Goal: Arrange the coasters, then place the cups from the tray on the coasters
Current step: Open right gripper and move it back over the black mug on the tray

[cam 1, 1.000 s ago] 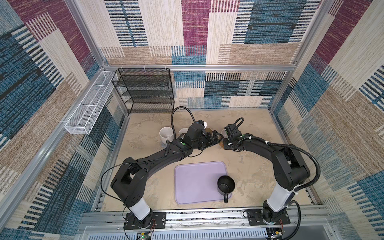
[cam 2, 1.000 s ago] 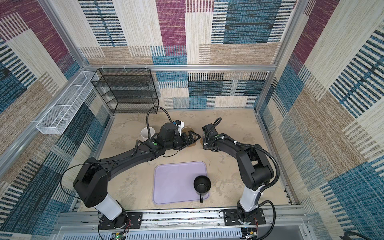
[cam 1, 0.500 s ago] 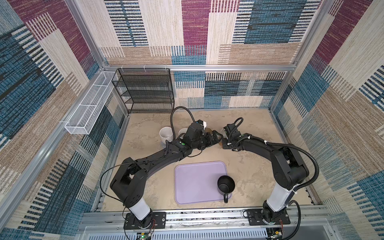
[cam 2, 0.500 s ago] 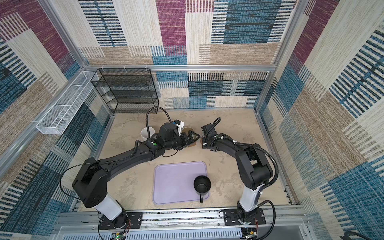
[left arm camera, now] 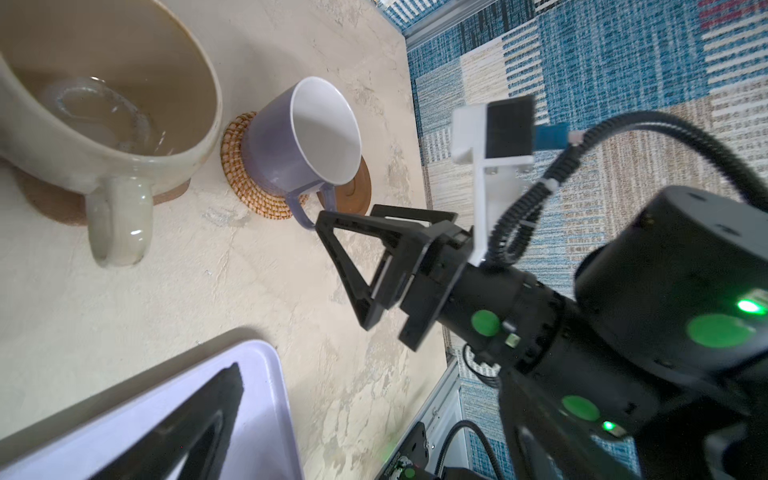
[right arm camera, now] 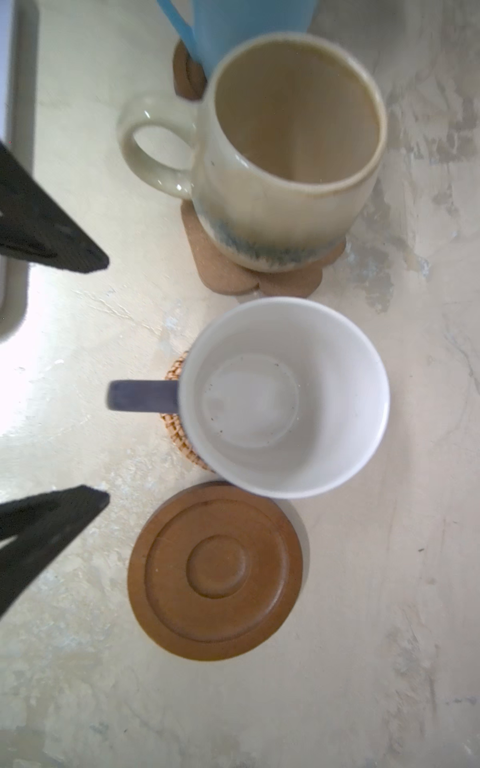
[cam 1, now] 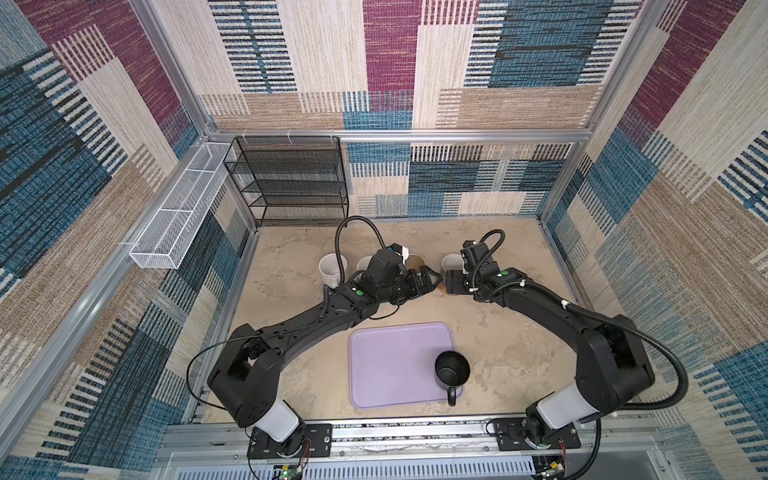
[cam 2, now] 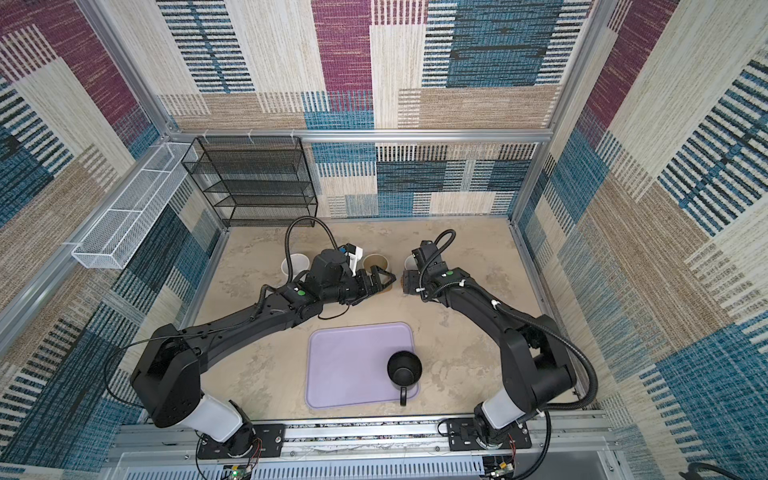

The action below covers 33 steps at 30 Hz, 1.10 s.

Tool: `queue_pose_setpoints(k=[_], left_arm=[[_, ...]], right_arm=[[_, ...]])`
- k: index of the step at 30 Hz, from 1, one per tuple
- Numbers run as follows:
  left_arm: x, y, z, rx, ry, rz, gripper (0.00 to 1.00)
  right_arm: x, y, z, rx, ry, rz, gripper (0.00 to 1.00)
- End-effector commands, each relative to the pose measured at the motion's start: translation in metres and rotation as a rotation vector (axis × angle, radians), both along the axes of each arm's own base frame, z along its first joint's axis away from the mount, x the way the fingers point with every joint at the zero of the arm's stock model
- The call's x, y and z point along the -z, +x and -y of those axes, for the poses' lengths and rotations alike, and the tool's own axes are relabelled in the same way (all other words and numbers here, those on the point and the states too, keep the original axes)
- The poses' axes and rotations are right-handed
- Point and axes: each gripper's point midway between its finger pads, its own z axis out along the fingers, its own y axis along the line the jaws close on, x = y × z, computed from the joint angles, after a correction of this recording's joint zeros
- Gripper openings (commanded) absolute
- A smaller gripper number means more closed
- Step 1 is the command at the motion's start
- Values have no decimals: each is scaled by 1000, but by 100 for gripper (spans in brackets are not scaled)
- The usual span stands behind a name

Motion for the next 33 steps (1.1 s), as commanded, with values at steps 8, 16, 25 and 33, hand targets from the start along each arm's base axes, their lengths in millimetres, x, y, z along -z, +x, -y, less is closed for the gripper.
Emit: queue_pose_setpoints(k=[8,16,25,33], left_arm=[[15,-56,-21,129,174,10,99],[40,-94,-26,179,240,-34,99],[55,-99,-20,158,184,-62,99],[55,-108,-11,189,93,-91,99]], right_arm=[[-27,-113,-7,-143,144,-138,92],[-21,-201,-17,-188,174,-279,100],[-7,-263,-18,-264,191,-399,100],[-1,-288,-36,-375,203,-441,97]])
